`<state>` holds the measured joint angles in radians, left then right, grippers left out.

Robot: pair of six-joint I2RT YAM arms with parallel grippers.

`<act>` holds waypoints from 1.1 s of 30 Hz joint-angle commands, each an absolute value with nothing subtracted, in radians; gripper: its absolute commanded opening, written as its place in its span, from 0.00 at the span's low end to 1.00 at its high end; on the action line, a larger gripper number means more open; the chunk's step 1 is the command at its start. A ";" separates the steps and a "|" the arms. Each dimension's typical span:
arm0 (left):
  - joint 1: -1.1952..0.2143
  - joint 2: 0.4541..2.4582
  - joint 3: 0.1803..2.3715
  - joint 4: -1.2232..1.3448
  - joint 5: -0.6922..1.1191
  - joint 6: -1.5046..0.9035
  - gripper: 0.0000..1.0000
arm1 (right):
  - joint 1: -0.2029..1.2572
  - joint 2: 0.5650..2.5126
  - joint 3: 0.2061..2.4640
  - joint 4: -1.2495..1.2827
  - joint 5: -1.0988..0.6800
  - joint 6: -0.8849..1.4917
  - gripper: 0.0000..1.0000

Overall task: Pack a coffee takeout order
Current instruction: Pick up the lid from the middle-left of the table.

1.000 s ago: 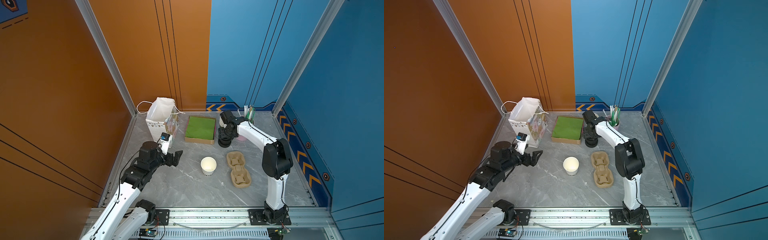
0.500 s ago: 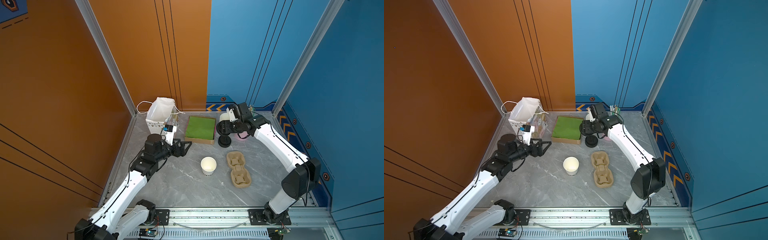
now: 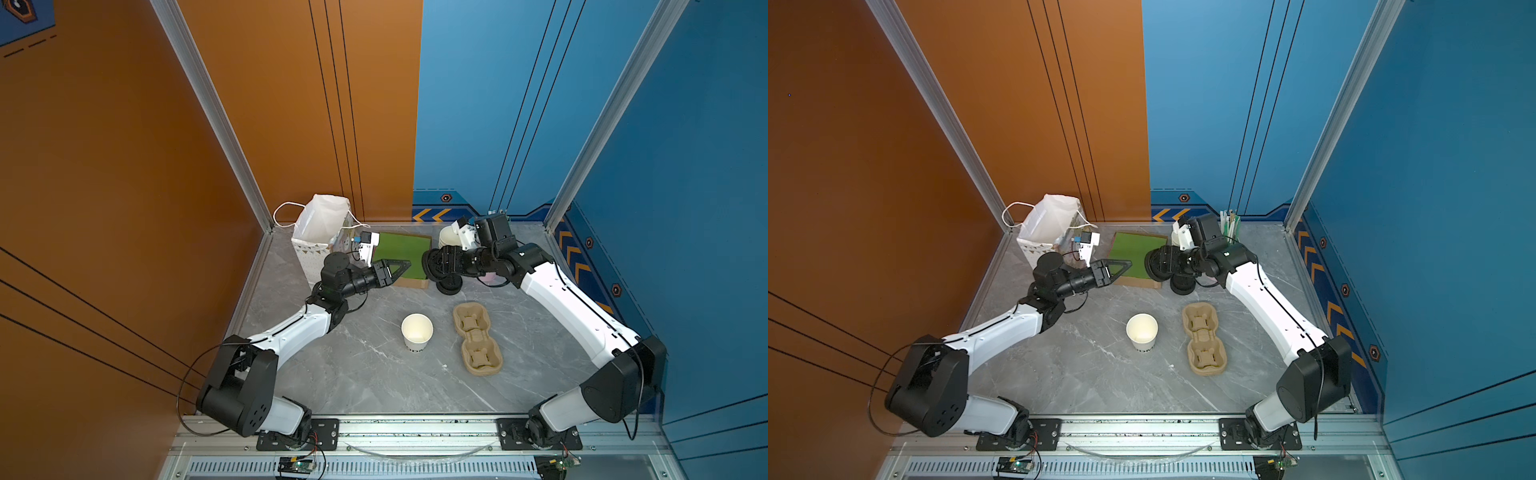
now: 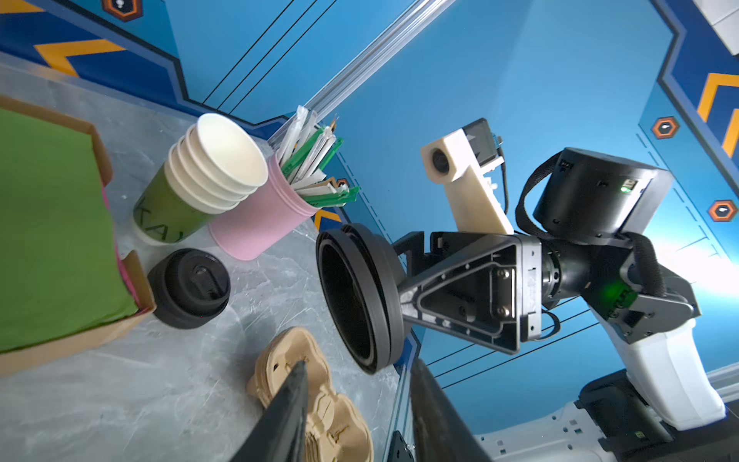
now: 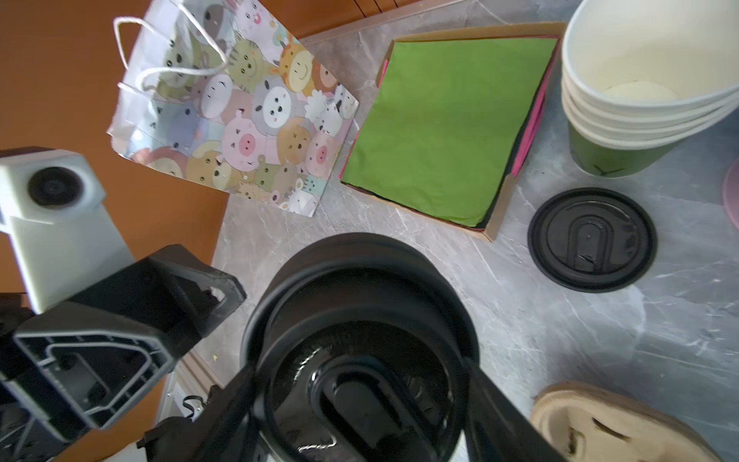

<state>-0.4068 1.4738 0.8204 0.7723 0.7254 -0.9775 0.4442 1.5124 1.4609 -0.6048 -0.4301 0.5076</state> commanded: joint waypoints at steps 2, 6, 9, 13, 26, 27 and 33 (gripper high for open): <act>-0.433 1.540 0.861 1.070 0.769 -1.151 0.34 | 0.445 1.491 1.431 -0.526 -0.496 0.584 0.73; -0.440 1.596 0.865 1.162 0.773 -1.217 0.28 | 0.448 1.488 1.412 -0.503 -0.506 0.604 0.73; -0.445 1.611 0.859 1.182 0.768 -1.226 0.27 | 0.449 1.485 1.400 -0.480 -0.515 0.621 0.73; -0.450 1.616 0.858 1.184 0.764 -1.226 0.26 | 0.453 1.488 1.396 -0.466 -0.531 0.633 0.73; -0.399 1.609 0.819 1.168 0.760 -1.206 0.32 | 0.424 1.480 1.360 -0.481 -0.437 0.605 0.72; -0.390 1.602 0.812 1.149 0.760 -1.195 0.33 | 0.421 1.482 1.358 -0.492 -0.423 0.596 0.72; -0.325 1.449 0.763 0.799 0.734 -0.966 0.43 | 0.424 1.502 1.365 -0.571 -0.312 0.511 0.72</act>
<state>-0.3477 1.5375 0.7765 0.9810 0.7425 -1.1103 0.4225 1.5070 1.3659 -0.5156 -0.3939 0.5732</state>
